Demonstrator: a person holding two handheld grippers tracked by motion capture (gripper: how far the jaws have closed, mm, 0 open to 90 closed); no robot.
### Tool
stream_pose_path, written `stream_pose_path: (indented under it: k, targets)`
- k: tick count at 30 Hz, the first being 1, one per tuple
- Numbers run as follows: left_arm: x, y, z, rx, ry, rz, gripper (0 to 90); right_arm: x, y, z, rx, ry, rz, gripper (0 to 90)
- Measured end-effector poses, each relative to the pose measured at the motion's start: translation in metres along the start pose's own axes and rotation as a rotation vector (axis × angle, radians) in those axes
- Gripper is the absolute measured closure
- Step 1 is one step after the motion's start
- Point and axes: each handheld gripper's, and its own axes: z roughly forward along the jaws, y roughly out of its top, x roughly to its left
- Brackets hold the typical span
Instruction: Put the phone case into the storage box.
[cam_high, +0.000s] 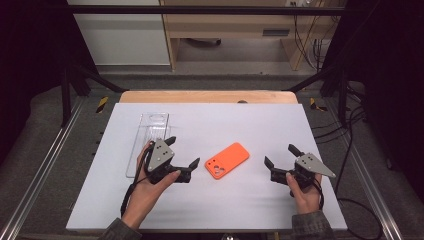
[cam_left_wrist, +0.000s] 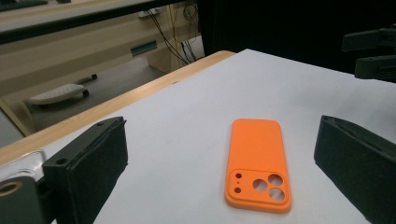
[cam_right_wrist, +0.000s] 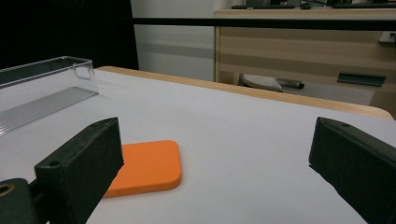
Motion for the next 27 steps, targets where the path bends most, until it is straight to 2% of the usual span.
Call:
stream_pose_path:
  k: [4,11,27]
  targets:
    - [-0.003,-0.002,0.016,0.025,-0.003,-0.022,3.0,0.000,0.000,0.000,-0.014,-0.013,-0.003,2.9]
    - [-0.011,-0.005,0.037,0.054,-0.011,-0.021,3.1,0.000,0.000,0.000,-0.014,-0.014,0.001,2.9]
    - [-0.026,-0.012,0.065,0.114,-0.034,-0.003,2.9,-0.001,0.000,-0.001,-0.010,-0.010,0.003,2.8]
